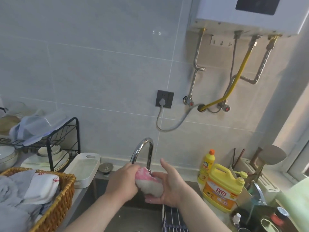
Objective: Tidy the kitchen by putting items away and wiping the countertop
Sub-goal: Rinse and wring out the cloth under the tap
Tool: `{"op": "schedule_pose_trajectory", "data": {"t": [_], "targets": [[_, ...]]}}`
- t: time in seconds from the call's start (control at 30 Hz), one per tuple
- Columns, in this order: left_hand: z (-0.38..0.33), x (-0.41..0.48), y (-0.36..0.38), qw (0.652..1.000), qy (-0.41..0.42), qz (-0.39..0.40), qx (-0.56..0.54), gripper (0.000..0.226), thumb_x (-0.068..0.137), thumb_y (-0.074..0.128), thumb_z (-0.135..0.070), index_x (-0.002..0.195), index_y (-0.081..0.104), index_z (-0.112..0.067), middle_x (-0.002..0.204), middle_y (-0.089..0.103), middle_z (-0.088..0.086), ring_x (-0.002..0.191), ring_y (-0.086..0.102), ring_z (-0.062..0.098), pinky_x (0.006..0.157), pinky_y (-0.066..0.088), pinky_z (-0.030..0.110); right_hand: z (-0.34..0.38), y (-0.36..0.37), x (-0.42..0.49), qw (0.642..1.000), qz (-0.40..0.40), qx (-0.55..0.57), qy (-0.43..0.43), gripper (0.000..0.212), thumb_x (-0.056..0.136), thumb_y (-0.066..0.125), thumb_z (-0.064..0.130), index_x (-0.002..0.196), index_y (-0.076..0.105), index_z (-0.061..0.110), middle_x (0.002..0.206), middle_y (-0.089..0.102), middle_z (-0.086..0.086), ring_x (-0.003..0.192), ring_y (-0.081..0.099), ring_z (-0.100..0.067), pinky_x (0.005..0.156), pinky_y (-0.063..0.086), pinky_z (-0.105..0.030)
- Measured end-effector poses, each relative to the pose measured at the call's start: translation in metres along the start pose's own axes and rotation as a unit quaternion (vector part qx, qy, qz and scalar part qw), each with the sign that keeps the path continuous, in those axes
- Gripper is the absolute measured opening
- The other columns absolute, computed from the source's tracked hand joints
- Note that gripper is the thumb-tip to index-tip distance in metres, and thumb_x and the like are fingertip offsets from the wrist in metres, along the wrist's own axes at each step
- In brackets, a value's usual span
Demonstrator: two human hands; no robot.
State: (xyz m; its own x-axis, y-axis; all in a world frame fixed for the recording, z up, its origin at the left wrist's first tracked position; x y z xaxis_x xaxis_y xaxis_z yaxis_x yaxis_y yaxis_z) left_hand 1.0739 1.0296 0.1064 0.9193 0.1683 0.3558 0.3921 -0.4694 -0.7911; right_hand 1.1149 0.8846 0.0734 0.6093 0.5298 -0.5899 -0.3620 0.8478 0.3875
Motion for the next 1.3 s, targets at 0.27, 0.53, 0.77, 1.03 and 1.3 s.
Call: {"op": "schedule_pose_trajectory", "data": {"t": [0.27, 0.53, 0.77, 1.03, 1.3], "targets": [[0.013, -0.005, 0.030, 0.991, -0.003, 0.120, -0.062, 0.025, 0.072, 0.058, -0.017, 0.094, 0.063, -0.029, 0.092, 0.060, -0.015, 0.081, 0.060, 0.006, 0.070, 0.052, 0.026, 0.028, -0.013, 0.015, 0.905, -0.312, -0.148, -0.249, 0.009, 0.075, 0.062, 0.019, 0.068, 0.063, 0.014, 0.061, 0.062, -0.001, 0.064, 0.062, -0.022, 0.059, 0.048, -0.029], [0.032, 0.011, 0.013, 0.994, 0.072, 0.038, -0.076, 0.051, 0.073, 0.061, -0.010, 0.121, 0.063, -0.027, 0.107, 0.060, -0.016, 0.101, 0.057, 0.005, 0.085, 0.049, 0.019, -0.008, -0.005, 0.052, 0.979, -0.071, -0.189, 0.034, 0.066, 0.089, 0.045, 0.066, 0.113, 0.070, 0.010, 0.105, 0.074, -0.015, 0.092, 0.072, -0.036, 0.083, 0.054, -0.046], [0.035, 0.014, 0.020, 0.964, 0.259, -0.013, 0.053, 0.061, 0.048, 0.085, 0.000, 0.104, 0.067, -0.020, 0.095, 0.067, -0.010, 0.088, 0.066, 0.009, 0.075, 0.056, 0.021, -0.024, 0.012, 0.062, 0.994, -0.027, 0.082, 0.072, 0.067, 0.088, 0.048, 0.067, 0.105, 0.068, 0.006, 0.095, 0.072, -0.017, 0.075, 0.070, -0.032, 0.073, 0.054, -0.038], [0.064, 0.019, 0.048, 0.929, -0.079, 0.278, -0.229, 0.022, 0.069, 0.067, -0.016, 0.089, 0.066, -0.026, 0.083, 0.072, 0.003, 0.069, 0.069, 0.020, 0.059, 0.053, 0.033, 0.018, 0.009, 0.060, 0.912, -0.260, -0.086, -0.306, 0.009, 0.065, 0.054, 0.009, 0.059, 0.061, 0.010, 0.060, 0.053, -0.005, 0.063, 0.051, -0.018, 0.059, 0.041, -0.028], [0.052, 0.002, 0.055, 0.623, -0.142, 0.513, -0.573, 0.033, 0.076, 0.069, -0.012, 0.107, 0.064, -0.002, 0.095, 0.065, 0.011, 0.090, 0.061, 0.024, 0.083, 0.048, 0.032, 0.028, 0.028, 0.050, 0.881, -0.238, -0.109, -0.394, 0.019, 0.058, 0.047, 0.007, 0.053, 0.064, 0.014, 0.053, 0.051, 0.000, 0.053, 0.044, -0.011, 0.050, 0.037, -0.025]]}}
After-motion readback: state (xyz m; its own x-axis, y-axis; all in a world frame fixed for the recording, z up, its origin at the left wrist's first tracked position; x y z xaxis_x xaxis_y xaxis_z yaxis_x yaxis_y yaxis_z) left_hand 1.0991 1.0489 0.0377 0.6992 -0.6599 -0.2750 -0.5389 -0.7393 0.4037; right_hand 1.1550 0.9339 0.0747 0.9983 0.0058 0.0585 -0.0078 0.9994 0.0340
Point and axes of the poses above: each hand's wrist, its own x-axis towards the middle knuckle, its own y-axis out of the palm, z = x × y, the point moved 6 cm from there along x, towards the middle knuckle
